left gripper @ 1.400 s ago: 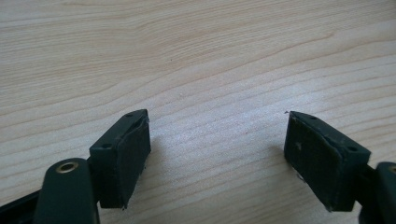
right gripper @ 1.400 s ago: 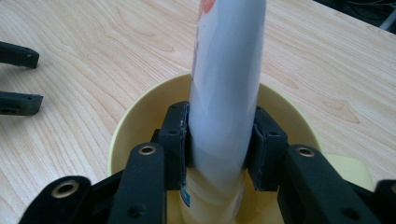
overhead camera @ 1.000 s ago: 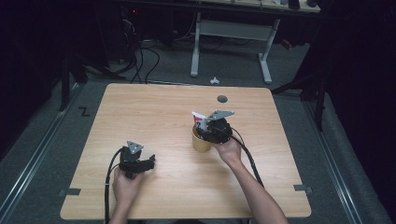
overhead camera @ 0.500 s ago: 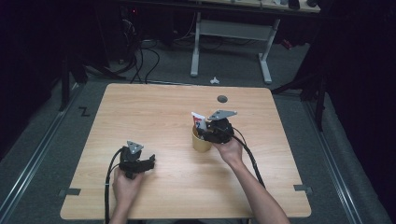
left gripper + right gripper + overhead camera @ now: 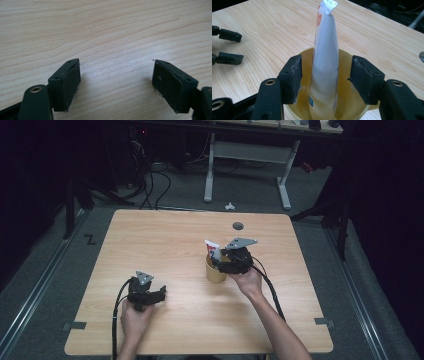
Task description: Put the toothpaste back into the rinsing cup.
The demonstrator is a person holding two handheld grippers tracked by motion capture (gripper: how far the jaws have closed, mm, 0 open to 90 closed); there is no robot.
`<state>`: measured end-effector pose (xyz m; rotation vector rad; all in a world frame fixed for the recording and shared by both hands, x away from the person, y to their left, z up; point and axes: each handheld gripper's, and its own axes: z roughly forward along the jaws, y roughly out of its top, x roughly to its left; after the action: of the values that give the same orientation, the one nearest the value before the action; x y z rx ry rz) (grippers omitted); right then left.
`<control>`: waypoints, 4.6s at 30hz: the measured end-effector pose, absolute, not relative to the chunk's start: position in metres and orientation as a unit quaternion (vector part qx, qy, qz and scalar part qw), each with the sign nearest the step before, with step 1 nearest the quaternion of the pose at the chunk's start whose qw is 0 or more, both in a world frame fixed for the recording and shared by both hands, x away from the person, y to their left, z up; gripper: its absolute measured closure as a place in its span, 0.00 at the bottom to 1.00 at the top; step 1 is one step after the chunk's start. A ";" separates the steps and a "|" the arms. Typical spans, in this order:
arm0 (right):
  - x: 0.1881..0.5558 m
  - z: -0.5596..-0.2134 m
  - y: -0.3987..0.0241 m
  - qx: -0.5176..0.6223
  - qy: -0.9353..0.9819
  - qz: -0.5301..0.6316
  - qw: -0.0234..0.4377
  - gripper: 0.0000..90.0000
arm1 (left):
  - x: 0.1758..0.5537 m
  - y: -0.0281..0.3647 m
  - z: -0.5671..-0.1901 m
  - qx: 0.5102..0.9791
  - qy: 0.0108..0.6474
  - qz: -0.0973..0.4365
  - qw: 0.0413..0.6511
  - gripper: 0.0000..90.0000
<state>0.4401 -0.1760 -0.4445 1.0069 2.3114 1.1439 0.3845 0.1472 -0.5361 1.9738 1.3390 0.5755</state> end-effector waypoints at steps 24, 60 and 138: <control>0.417 -0.427 -0.215 0.370 0.792 0.442 0.201 0.52 | 0.385 0.147 -0.536 0.757 0.514 0.221 0.337 0.26; 0.393 -0.408 -0.270 0.403 0.744 0.488 0.214 0.56 | 0.385 0.147 -0.536 0.757 0.514 0.221 0.337 0.26; 0.362 -0.447 -0.347 0.486 0.693 0.476 0.240 0.56 | 0.385 0.147 -0.536 0.757 0.514 0.222 0.337 0.26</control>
<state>0.3618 -0.3466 -0.4468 1.3301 1.8949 1.3016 0.3845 0.1470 -0.5361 1.9738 1.3405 0.5780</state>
